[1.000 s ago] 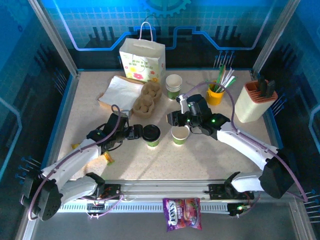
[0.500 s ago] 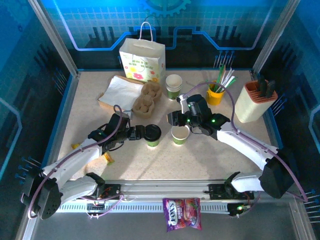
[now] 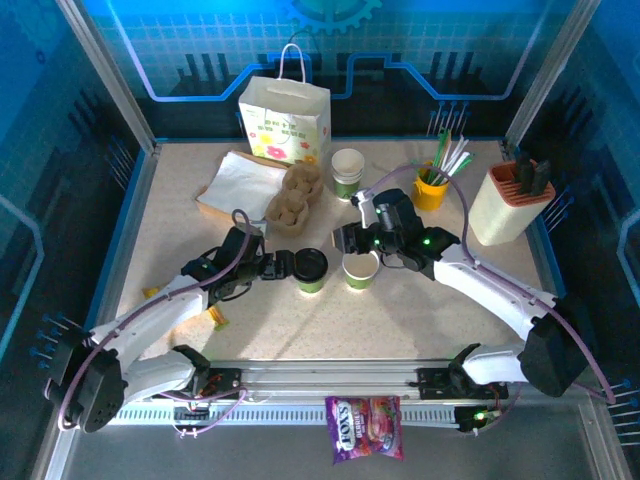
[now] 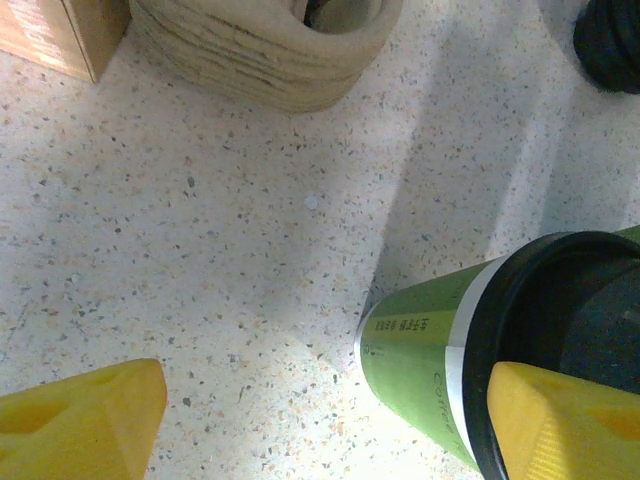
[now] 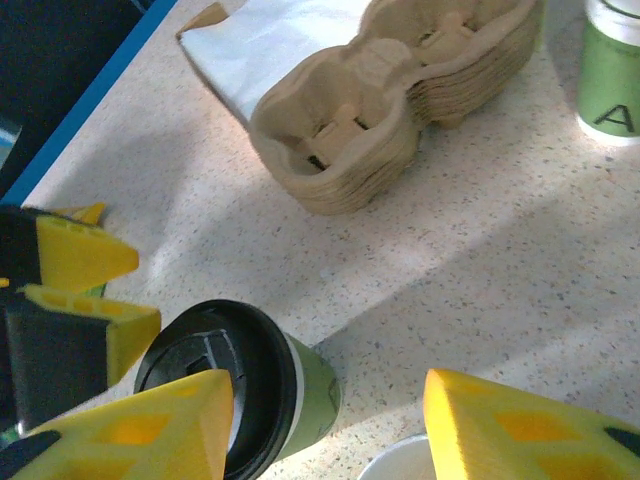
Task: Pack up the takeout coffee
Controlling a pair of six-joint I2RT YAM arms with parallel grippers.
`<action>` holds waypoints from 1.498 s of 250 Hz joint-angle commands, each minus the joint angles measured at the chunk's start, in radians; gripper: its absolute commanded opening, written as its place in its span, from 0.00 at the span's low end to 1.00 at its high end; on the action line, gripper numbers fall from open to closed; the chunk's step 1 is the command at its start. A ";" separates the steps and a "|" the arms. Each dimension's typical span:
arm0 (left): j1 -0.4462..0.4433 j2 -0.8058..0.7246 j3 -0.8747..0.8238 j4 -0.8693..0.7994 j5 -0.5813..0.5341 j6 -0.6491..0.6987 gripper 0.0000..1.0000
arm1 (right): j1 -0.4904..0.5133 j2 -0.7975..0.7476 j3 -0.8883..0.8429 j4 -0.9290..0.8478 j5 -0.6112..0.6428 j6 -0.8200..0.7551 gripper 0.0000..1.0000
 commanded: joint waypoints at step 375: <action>-0.024 0.078 -0.109 0.040 0.083 -0.001 0.85 | 0.116 0.296 -0.048 -0.077 0.089 -0.173 0.47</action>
